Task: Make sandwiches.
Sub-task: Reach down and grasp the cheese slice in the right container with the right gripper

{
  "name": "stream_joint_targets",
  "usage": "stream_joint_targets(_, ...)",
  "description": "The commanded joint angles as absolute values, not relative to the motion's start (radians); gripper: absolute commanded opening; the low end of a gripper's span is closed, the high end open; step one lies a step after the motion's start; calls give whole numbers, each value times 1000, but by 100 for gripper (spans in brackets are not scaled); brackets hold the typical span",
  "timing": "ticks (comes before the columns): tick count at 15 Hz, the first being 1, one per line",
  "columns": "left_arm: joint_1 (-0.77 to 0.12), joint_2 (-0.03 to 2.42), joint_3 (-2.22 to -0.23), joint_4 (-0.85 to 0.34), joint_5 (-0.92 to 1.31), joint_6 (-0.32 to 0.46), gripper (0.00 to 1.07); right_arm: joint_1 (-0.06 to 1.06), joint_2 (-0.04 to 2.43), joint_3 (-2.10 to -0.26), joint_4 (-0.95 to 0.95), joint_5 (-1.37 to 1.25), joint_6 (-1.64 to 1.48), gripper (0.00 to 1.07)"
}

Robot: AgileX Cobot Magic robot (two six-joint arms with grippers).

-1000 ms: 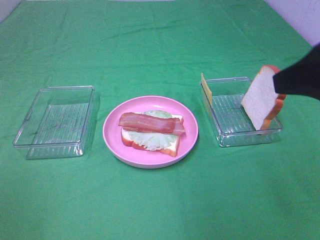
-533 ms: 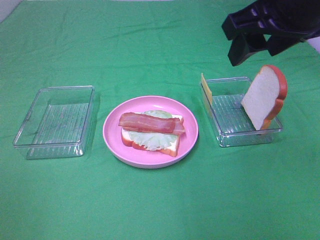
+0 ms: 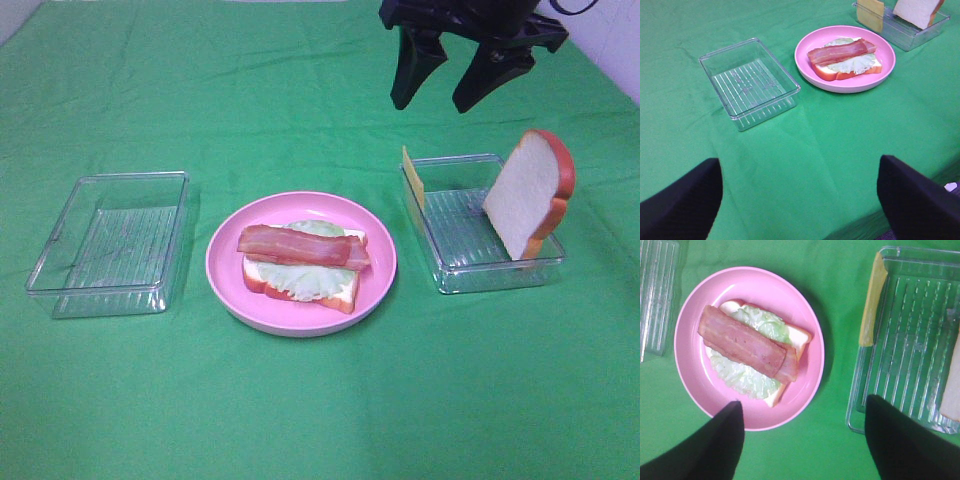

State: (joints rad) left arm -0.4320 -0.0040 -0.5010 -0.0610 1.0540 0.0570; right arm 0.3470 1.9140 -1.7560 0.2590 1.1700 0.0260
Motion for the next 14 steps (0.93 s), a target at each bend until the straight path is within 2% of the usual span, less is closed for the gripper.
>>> stream_joint_targets(1,-437,-27,-499,-58,1046,50,81,341,2027,-1864,267,1227,33,65)
stream_joint_targets(5,-437,-27,-499,-58,1046,50,81,341,2202,-2000,267,1264,33,63)
stream_joint_targets(14,-437,-27,-499,-58,1046,50,81,341,2316,-2021,179,1264,47,53)
